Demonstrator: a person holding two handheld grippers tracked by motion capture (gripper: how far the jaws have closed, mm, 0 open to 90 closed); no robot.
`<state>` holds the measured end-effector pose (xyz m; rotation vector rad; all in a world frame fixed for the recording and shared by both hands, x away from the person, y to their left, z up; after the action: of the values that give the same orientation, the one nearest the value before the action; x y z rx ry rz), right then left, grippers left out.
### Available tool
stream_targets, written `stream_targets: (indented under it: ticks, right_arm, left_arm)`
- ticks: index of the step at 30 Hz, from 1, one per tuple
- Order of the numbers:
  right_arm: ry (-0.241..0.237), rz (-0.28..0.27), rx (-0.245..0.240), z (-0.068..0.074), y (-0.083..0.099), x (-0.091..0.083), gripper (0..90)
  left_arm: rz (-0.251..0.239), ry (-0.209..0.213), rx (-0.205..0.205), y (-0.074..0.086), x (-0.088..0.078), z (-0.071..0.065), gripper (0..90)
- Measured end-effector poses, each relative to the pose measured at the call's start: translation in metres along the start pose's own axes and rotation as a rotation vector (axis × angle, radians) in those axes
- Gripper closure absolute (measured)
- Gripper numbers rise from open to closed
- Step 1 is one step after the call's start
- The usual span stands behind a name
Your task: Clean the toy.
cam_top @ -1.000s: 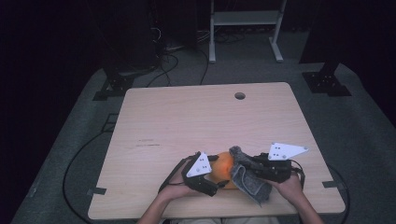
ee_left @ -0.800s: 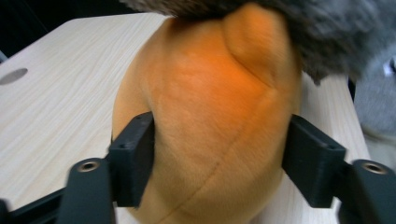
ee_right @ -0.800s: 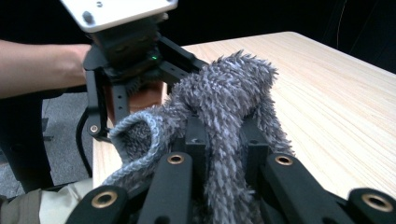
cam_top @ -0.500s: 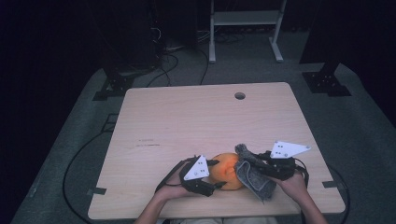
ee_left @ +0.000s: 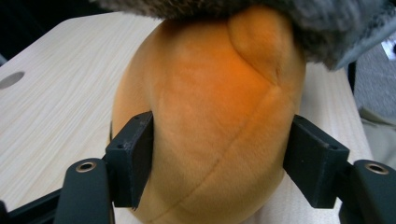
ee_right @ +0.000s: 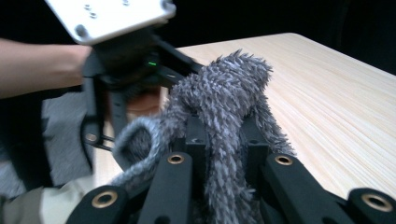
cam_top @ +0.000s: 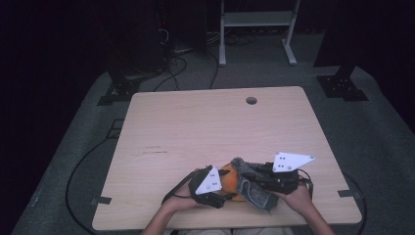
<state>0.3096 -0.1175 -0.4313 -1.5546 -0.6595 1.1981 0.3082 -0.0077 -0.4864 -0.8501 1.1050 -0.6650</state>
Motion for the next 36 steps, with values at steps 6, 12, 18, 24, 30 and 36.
stream_targets:
  ticks: [6,12,18,24,30,36]
  right_arm:
    - [0.109,0.018,0.127,-0.043,0.029,-0.02,77.4]
    - [0.043,-0.073,0.137,-0.031,0.016,-0.027,77.4]
    - [0.064,-0.004,0.109,-0.032,0.026,-0.017,77.3]
    - [0.104,0.003,0.156,-0.046,0.038,-0.022,77.3]
    - [0.097,-0.021,0.162,-0.041,0.032,-0.018,77.3]
    - [0.076,-0.033,0.159,-0.036,0.028,-0.015,77.3]
  left_arm:
    - [-0.008,0.008,-0.03,0.001,0.001,0.003,31.3]
    - [-0.025,0.014,-0.088,0.002,0.001,0.009,30.3]
    - [-0.014,0.015,-0.098,0.007,-0.003,0.012,30.4]
    - [-0.007,0.026,-0.104,0.009,-0.005,0.014,30.5]
    - [-0.045,0.045,-0.135,-0.002,-0.007,0.014,18.9]
    - [-0.031,0.032,-0.092,0.003,-0.008,0.013,25.2]
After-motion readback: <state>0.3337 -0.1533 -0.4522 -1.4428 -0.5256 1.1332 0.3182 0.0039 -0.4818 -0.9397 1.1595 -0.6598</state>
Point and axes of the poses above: each handheld gripper's, and its own axes: x roughly forward along the jaws, y roughly out of its underside, z roughly to its left, the point moved 9 cm from there along x, roughly forward along the jaws
